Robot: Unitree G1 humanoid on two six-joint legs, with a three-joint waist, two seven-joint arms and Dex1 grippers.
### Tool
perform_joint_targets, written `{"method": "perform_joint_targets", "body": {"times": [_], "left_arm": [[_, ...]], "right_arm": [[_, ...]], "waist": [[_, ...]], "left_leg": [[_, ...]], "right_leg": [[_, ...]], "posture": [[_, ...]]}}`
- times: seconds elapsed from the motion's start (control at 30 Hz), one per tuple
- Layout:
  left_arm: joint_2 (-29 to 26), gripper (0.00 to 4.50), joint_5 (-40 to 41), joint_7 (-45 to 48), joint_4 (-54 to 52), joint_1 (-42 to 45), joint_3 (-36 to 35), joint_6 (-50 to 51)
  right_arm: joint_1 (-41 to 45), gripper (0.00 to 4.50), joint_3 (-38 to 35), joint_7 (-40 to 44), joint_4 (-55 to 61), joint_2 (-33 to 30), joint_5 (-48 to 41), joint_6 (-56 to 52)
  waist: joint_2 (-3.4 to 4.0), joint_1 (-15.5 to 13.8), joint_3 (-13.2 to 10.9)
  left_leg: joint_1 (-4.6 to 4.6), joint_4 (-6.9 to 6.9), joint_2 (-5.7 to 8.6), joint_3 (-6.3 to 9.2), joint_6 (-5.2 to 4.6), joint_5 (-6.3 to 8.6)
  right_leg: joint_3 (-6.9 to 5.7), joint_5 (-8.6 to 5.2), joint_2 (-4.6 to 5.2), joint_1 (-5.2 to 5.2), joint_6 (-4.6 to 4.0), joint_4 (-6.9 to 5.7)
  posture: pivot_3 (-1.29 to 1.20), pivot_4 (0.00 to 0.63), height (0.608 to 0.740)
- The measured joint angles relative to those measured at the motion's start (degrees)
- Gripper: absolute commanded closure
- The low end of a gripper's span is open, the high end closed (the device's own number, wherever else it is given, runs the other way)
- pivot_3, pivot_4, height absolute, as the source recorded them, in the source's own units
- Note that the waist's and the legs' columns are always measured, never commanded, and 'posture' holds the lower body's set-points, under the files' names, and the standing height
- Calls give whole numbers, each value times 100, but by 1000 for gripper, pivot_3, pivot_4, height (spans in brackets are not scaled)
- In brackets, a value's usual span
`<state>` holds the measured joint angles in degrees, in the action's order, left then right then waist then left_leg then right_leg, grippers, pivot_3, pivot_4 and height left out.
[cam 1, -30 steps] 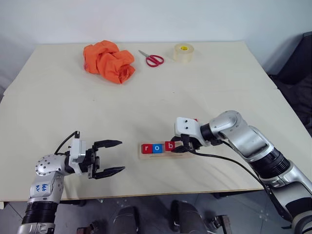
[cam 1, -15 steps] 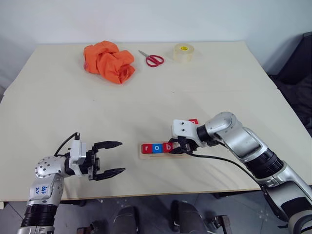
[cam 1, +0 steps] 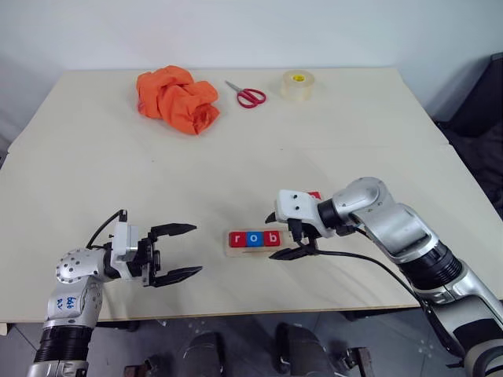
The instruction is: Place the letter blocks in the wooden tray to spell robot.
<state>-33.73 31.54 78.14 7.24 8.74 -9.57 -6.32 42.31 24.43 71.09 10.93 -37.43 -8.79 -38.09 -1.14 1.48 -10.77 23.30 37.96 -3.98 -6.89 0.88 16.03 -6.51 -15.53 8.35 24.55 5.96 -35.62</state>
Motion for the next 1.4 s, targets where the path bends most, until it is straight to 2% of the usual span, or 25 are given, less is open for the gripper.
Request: {"method": "perform_joint_targets", "body": {"times": [0.13,0.37,0.5,0.77,0.9,1.4], "left_arm": [[2,0,-1,33,55,55,16,5],[-2,0,-11,130,305,284,66,27],[0,0,-14,161,425,494,105,28],[-5,0,-30,277,705,671,140,37],[-2,0,-41,328,746,756,169,37],[21,0,-51,390,834,858,181,37]], "right_arm": [[-521,39,-798,-308,136,-38,-400,-136],[-1644,39,-2261,-1157,10,-262,-559,143],[-1974,39,-2956,-1654,25,-290,-669,135],[-3681,39,-4301,-1451,461,-1024,-1186,50],[-3975,39,-4507,-1379,443,-1044,-1290,307],[-3980,39,-4511,-1518,457,-1044,-1525,460]], "waist": [[-1,-7,0],[-1,-13,0],[0,9,0],[-1,-116,0],[-1,-114,0],[-1,-138,0]], "left_leg": [[1,1,2,-2,-1,3],[0,0,2,-3,-1,3],[-3,-1,0,-2,1,2],[-3,1,2,-5,-11,9],[-7,1,2,-6,-10,8],[-5,2,2,-4,-9,7]], "right_leg": [[0,0,0,-2,0,4],[0,0,0,-3,0,4],[1,0,-2,-2,0,0],[4,2,-1,-8,3,11],[6,3,-2,-8,6,8],[6,4,-2,-8,7,9]], "posture": [[0,150,740],[0,150,740],[0,150,740],[0,150,740],[0,150,740],[0,150,740]]}}
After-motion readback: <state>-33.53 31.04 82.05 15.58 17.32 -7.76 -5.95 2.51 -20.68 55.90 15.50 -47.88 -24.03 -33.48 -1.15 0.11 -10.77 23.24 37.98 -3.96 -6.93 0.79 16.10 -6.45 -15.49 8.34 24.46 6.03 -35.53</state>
